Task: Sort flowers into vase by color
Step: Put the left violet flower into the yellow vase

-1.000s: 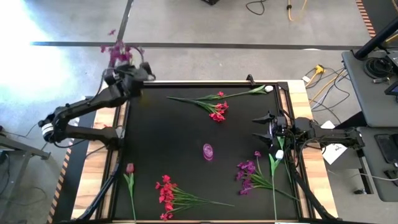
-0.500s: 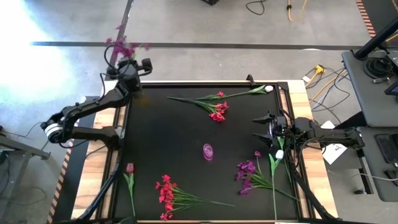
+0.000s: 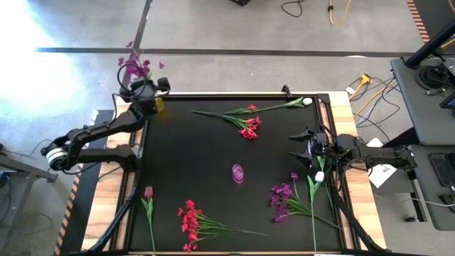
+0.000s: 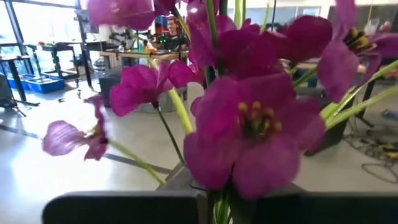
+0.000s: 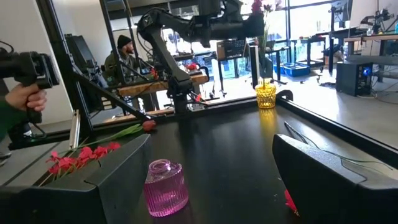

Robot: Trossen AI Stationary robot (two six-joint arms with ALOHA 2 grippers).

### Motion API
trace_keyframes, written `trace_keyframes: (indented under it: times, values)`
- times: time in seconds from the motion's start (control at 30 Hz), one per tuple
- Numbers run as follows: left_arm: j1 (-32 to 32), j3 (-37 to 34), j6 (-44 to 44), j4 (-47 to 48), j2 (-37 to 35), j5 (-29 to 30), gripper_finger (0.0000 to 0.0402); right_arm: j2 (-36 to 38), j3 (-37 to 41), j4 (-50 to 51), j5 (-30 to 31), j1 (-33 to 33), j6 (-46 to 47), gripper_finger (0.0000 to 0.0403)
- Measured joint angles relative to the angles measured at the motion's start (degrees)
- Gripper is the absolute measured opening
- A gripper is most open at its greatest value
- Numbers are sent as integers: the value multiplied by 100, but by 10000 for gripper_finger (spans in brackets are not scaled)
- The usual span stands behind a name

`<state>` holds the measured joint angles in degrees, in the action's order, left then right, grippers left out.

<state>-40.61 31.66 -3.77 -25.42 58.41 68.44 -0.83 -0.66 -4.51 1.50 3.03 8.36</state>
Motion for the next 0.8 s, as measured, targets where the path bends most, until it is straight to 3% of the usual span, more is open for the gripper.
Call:
trace_keyframes:
  times: [0.1,0.2,0.43,0.57,0.7,0.8]
  values:
    - [-2,-24,0,334,-4,-19,28,-2,2,0,0,2,0,327]
    - [-2,288,-238,1460,-42,-69,54,-2,1,0,0,0,0,327]
    - [-287,2201,-2324,6347,204,-1507,126,-2,1,0,0,0,0,327]
    - [-401,3118,-2925,8368,573,-1723,155,-2,2,-1,0,0,0,327]
    - [-387,3761,-3084,9405,805,-1845,177,-2,2,0,0,1,0,327]
    - [-364,4161,-2816,9554,898,-2029,190,-2,2,0,0,0,0,327]
